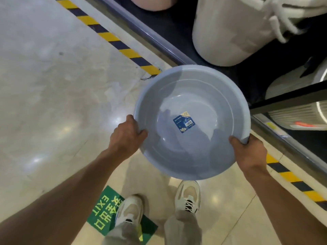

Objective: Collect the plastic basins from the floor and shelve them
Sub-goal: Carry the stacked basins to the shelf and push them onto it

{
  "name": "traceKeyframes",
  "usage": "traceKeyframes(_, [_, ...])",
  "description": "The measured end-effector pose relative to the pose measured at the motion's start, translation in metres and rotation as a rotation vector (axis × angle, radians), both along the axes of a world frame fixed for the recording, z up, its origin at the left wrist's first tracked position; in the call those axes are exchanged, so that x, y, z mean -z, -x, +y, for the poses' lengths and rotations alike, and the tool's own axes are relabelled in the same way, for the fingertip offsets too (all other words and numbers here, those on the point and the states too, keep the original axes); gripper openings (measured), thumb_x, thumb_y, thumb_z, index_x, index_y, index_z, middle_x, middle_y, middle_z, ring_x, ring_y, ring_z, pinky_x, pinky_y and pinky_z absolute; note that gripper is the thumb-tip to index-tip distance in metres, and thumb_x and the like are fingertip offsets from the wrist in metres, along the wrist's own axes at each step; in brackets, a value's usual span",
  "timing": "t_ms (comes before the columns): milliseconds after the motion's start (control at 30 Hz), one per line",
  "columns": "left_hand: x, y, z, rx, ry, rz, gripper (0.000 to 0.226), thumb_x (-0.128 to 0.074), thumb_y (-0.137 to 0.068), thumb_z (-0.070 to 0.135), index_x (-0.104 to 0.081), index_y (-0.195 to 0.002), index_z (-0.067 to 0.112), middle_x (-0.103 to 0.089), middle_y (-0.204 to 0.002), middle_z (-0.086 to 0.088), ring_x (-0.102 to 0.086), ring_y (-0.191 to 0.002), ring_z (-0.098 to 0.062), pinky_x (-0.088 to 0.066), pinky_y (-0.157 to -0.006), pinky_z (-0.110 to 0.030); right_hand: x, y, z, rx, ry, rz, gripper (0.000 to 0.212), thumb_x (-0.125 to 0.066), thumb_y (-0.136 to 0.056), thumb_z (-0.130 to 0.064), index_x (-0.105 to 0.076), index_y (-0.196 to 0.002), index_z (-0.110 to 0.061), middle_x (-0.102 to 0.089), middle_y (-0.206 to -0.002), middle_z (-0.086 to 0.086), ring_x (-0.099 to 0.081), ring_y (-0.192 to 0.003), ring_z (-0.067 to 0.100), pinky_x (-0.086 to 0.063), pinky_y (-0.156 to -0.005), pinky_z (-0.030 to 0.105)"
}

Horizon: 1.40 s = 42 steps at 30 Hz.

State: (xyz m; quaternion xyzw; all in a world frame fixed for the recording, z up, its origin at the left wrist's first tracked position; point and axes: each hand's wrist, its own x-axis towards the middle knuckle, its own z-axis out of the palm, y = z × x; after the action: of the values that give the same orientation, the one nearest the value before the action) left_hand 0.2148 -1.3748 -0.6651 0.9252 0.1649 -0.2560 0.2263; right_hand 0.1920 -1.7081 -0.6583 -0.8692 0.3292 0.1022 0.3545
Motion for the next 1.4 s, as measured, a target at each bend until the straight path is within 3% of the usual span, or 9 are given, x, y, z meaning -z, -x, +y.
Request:
traceKeyframes(233, [0.050,0.009,-0.001,-0.020,0.019,0.086,0.034,-0.059,-0.094,0.042,-0.040,-0.105,0.016,-0.056,-0.089,-0.004,-0.058,-0.076,-0.032,-0.049,-0.063,-0.040,0.045,-0.005,0.011,0.009,0.107,0.102,0.025,-0.073,-0.087,-0.027,-0.070,-0.094,-0.004,-0.066,-0.084,0.016,-0.061,-0.081,0.038,-0.047,-0.068,0.040])
traceKeyframes(400, [0.075,0.006,-0.001,-0.066,0.098,0.037,0.030,-0.059,-0.096,0.037,-0.036,-0.102,0.018,-0.043,-0.075,0.009,-0.044,-0.061,-0.009,-0.030,-0.046,-0.023,0.071,-0.009,0.014,0.035,0.162,0.090,0.024,-0.074,-0.086,-0.025,-0.068,-0.090,-0.003,-0.070,-0.088,0.021,-0.062,-0.084,0.043,-0.053,-0.072,0.046])
traceKeyframes(567, [0.091,0.005,-0.008,-0.136,0.201,0.035,0.029,-0.058,-0.099,0.031,-0.033,-0.107,0.018,-0.042,-0.079,0.014,-0.048,-0.064,-0.008,-0.033,-0.045,-0.016,0.094,-0.014,0.010,-0.003,0.160,0.107,0.033,-0.074,-0.086,-0.027,-0.071,-0.105,0.000,-0.068,-0.096,0.025,-0.060,-0.095,0.045,-0.054,-0.077,0.049])
traceKeyframes(700, [0.108,0.012,-0.014,-0.226,0.235,0.043,0.029,-0.059,-0.099,0.029,-0.033,-0.109,0.020,-0.045,-0.080,0.014,-0.051,-0.062,-0.008,-0.036,-0.033,-0.013,0.106,-0.010,0.006,0.056,0.040,0.122,0.028,-0.072,-0.087,-0.029,-0.068,-0.107,-0.009,-0.070,-0.098,0.015,-0.060,-0.086,0.036,-0.045,-0.070,0.037])
traceKeyframes(800, [0.115,0.011,-0.008,-0.376,0.318,0.106,0.036,-0.066,-0.093,0.028,-0.046,-0.121,0.016,-0.061,-0.089,0.002,-0.062,-0.073,-0.015,-0.053,-0.053,-0.019,0.111,-0.009,0.004,0.100,-0.085,0.150,0.030,-0.071,-0.088,-0.025,-0.064,-0.116,-0.016,-0.068,-0.105,0.009,-0.063,-0.095,0.036,-0.048,-0.074,0.038])
traceKeyframes(900, [0.114,0.011,-0.004,-0.627,0.547,0.206,0.046,-0.071,-0.092,0.023,-0.055,-0.133,0.011,-0.070,-0.114,-0.012,-0.069,-0.100,-0.035,-0.059,-0.087,-0.053,0.108,-0.006,0.001,0.151,-0.341,0.124,0.047,-0.072,-0.088,-0.004,-0.060,-0.130,-0.019,-0.069,-0.111,0.003,-0.066,-0.098,0.024,-0.054,-0.080,0.037])
traceKeyframes(1067, [0.098,0.011,-0.014,-0.520,0.427,0.097,0.038,-0.055,-0.097,0.033,-0.059,-0.129,0.012,-0.068,-0.111,-0.008,-0.065,-0.100,-0.031,-0.052,-0.071,-0.035,0.095,-0.013,0.004,0.178,-0.443,0.066,0.042,-0.068,-0.086,0.005,-0.063,-0.116,-0.025,-0.071,-0.097,-0.008,-0.066,-0.088,0.013,-0.050,-0.065,0.026])
traceKeyframes(1233, [0.043,0.010,-0.004,-0.530,0.420,0.035,0.057,-0.046,-0.083,0.047,-0.060,-0.128,0.014,-0.069,-0.113,-0.011,-0.066,-0.099,-0.033,-0.057,-0.087,-0.053,0.059,-0.021,0.011,0.141,-0.478,0.053,0.034,-0.066,-0.085,-0.002,-0.068,-0.103,-0.031,-0.076,-0.092,-0.008,-0.069,-0.086,0.016,-0.051,-0.065,0.028])
traceKeyframes(1400, [-0.041,0.015,0.020,-0.613,0.558,-0.092,0.033,-0.051,-0.085,0.043,-0.061,-0.116,0.033,-0.070,-0.116,-0.006,-0.067,-0.103,-0.031,-0.055,-0.089,-0.058,-0.020,-0.032,0.032,0.074,-0.570,-0.050,0.040,-0.066,-0.088,0.001,-0.071,-0.115,-0.028,-0.079,-0.093,-0.012,-0.073,-0.082,0.008,-0.055,-0.058,0.016])
